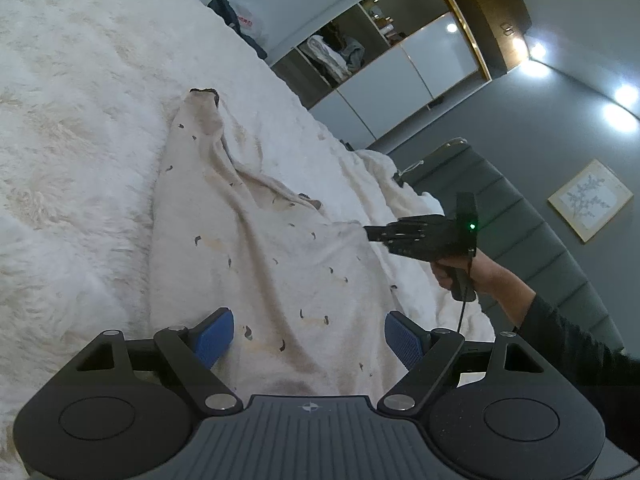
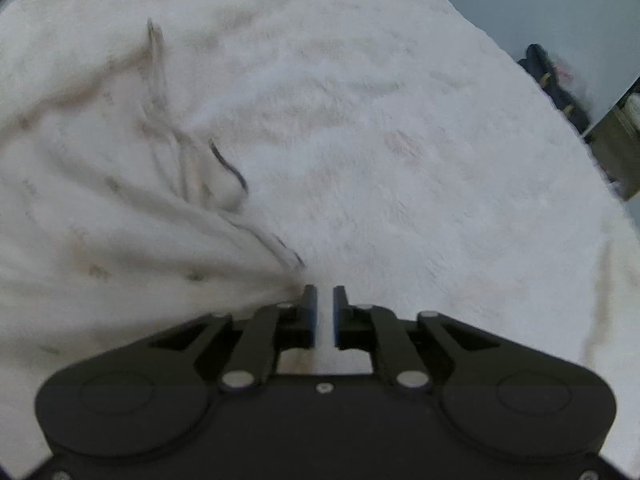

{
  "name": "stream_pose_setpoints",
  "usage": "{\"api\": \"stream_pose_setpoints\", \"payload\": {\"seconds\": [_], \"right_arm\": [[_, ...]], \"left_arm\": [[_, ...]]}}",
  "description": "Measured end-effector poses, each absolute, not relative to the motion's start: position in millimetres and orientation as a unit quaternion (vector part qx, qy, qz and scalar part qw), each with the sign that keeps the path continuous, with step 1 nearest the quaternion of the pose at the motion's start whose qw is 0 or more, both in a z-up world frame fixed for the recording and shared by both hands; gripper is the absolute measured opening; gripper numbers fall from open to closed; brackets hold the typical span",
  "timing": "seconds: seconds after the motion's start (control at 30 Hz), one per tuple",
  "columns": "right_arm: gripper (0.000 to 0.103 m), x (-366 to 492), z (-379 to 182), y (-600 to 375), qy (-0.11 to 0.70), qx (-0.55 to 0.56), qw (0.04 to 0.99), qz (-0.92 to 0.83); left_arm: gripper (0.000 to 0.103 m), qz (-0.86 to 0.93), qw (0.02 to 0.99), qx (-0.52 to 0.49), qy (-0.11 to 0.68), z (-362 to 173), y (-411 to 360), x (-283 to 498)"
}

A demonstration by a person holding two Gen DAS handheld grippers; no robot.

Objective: Fold clothes

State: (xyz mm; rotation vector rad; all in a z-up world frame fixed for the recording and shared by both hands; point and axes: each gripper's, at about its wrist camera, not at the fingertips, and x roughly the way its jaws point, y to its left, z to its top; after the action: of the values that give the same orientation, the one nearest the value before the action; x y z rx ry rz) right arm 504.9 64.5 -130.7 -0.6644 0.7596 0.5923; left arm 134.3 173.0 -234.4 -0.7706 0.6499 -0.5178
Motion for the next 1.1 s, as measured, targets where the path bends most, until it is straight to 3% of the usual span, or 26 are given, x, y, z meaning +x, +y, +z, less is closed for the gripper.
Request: {"api": "stream_pose_setpoints", "payload": {"seconds": [0.1,0.27,0.4,0.43,0.47,0.8,0.9,0.93,1.0,1.1], "right_arm": [[0.024,497,-109,21,0.348,-0.23,0.864,0.281],[0.024,472,-126,-14,0.371,-0.302,0.82,0.314],[0.02,456,-168,-23,0.383,-0.413,0.763,0.318],[0.003,458,-176,-25,0.389,-0.425,0.756,0.311],[0.0,460,-180,-26,0.396,-0.426,0.755,0.304],[0.0,495,-171,-93,0.43,-0.366,0.815,0.129],[0.012,484,-158,-107,0.413,-0.328,0.838,0.139],[0.029,478,-149,-109,0.403,-0.305,0.848,0.161],[0.051,473,-142,-111,0.405,-0.272,0.858,0.163],[0.052,480,-147,-123,0.45,-0.204,0.853,0.166]], "left_arm": [[0.078,-0.246,0.843,-0.367,0.306,-235,175,133],[0.078,-0.244,0.843,-0.364,0.313,-237,173,135],[0.078,-0.242,0.844,-0.36,0.316,-238,170,137],[0.078,-0.241,0.844,-0.359,0.317,-238,170,137],[0.078,-0.24,0.844,-0.358,0.319,-239,170,138],[0.078,-0.237,0.844,-0.353,0.326,-242,168,140],[0.078,-0.237,0.844,-0.355,0.324,-242,168,140],[0.078,-0.236,0.844,-0.355,0.324,-242,168,140],[0.078,-0.237,0.844,-0.356,0.323,-242,169,139],[0.078,-0.237,0.844,-0.358,0.323,-242,169,139]]}}
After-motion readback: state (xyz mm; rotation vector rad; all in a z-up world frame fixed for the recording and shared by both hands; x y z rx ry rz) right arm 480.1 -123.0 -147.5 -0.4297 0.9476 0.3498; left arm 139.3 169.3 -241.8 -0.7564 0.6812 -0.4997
